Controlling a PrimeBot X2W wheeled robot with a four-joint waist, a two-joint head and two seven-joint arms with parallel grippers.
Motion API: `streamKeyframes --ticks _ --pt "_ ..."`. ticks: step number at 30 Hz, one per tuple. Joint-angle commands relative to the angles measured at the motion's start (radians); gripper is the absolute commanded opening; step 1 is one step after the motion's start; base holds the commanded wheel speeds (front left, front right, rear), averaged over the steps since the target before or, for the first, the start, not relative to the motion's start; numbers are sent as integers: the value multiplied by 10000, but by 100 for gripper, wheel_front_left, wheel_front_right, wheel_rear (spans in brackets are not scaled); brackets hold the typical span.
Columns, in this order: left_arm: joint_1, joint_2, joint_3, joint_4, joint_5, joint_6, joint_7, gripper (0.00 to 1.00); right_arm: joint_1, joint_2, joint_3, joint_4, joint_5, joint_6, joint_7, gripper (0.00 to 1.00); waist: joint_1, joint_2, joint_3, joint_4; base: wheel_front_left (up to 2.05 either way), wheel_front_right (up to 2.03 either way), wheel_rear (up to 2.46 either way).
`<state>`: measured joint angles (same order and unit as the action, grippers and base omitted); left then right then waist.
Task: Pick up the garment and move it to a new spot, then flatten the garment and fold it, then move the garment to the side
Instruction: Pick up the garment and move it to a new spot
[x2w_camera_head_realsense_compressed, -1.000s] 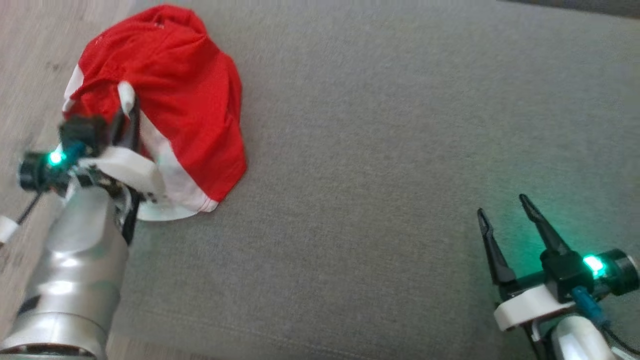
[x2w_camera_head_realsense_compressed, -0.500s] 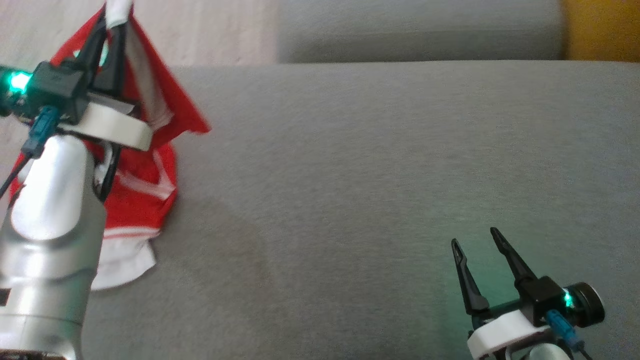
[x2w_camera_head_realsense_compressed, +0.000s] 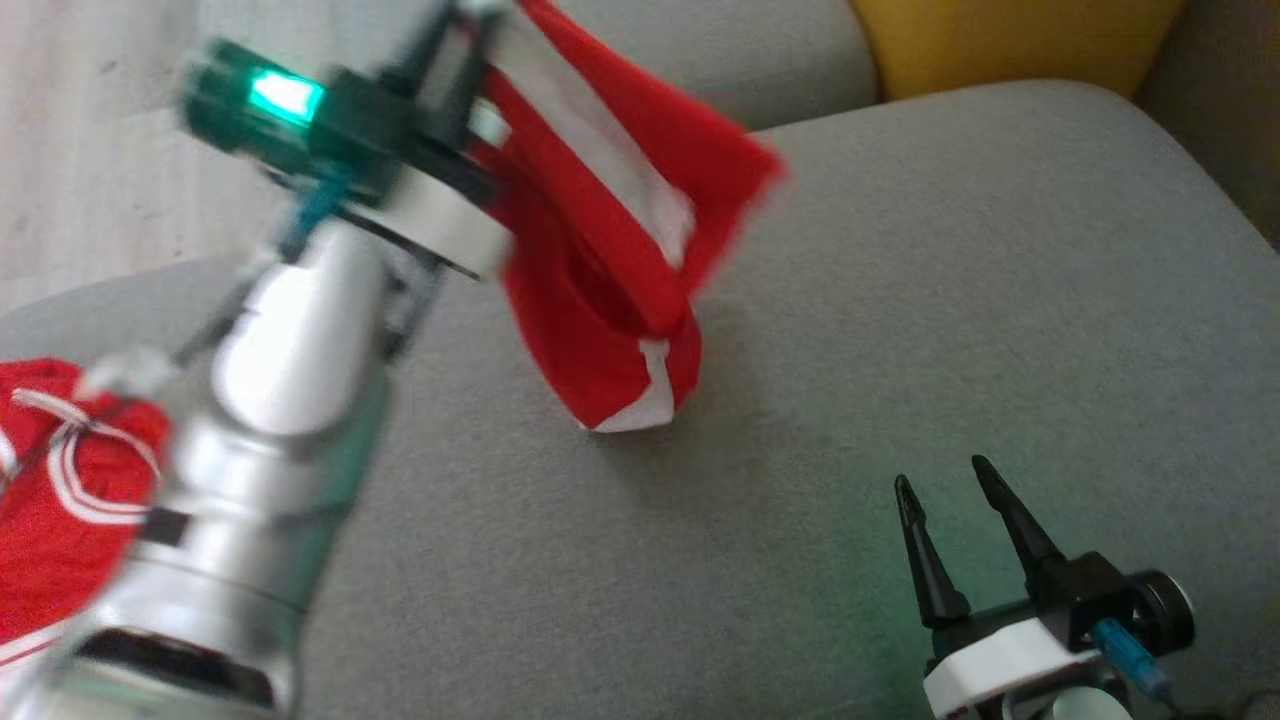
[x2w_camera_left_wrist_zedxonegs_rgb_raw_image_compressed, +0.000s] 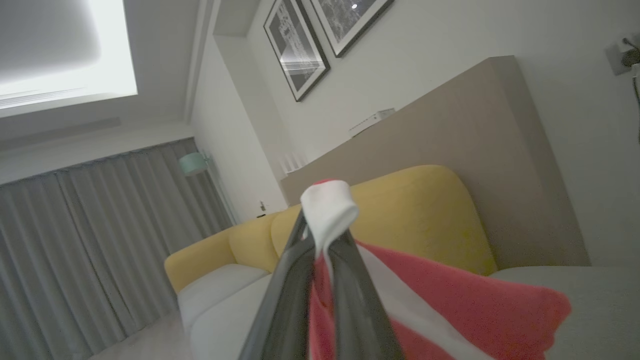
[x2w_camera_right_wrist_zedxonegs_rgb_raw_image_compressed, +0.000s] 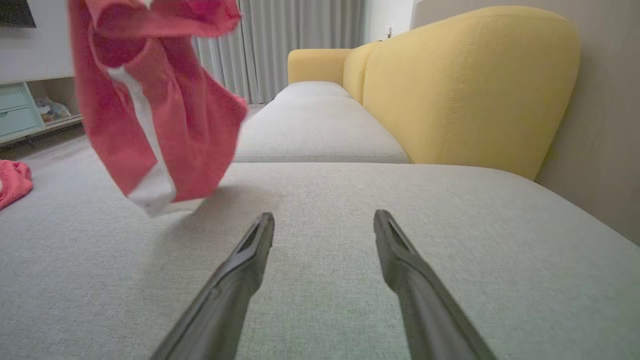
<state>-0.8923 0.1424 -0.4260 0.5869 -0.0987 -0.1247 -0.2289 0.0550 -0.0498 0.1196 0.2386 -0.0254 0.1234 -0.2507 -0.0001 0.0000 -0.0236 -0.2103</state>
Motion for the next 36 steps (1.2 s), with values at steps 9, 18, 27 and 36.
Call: streamKeyframes --ticks 9,18,27,36 --pt "2015 -902 -2001 1411 -103 33 -312 37 -630 -6 676 -351 304 73 -111 100 1 0 897 -695 0 0 0" --pt "4871 -919 -3654 -1169 -1220 1398 -327 100 -281 -5 360 -180 249 73 -111 100 1 0 414 -126 0 0 0" --pt "7853 -599 -1103 -3575 -1014 2947 -328 100 591 -5 -387 -170 364 73 -111 100 1 0 -817 1637 0 0 0" --pt "10461 -622 840 -5048 -567 3017 -328 100 1539 -5 -589 -324 675 73 -111 100 1 0 -1714 2629 0 0 0"
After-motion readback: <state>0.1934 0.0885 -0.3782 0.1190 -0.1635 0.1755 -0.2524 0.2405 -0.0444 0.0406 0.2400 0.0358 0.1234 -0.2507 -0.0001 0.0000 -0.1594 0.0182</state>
